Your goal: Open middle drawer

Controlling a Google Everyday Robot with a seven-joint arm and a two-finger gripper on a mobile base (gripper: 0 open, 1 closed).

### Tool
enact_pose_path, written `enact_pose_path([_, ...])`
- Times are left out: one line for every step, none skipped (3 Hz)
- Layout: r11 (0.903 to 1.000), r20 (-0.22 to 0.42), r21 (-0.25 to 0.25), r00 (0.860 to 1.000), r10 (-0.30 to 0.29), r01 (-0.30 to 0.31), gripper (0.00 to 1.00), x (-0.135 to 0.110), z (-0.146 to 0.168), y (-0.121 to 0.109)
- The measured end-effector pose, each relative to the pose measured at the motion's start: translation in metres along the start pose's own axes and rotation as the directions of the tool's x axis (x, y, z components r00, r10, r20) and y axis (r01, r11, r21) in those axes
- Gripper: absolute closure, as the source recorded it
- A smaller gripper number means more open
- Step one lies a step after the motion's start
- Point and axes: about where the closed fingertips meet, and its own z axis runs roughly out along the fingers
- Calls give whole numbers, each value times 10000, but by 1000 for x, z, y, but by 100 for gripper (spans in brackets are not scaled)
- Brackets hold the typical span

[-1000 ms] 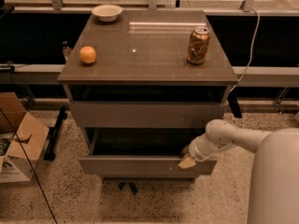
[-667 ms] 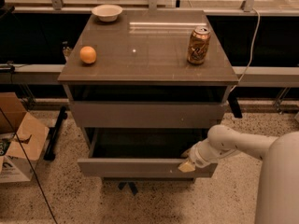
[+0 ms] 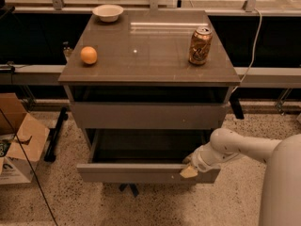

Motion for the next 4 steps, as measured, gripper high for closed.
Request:
enact_pose_path([9999, -155, -74, 9998, -107, 106, 10, 1, 1, 4])
enact_pose_path([9941, -1286, -677, 9873, -932, 851, 0, 13, 5, 36])
enact_pose_path([9846, -2025, -1317, 9692, -1399, 1147, 0, 27, 8, 63])
enact_pose_path([9806, -2230, -1569, 9630, -1512, 1177, 0, 33, 7, 74])
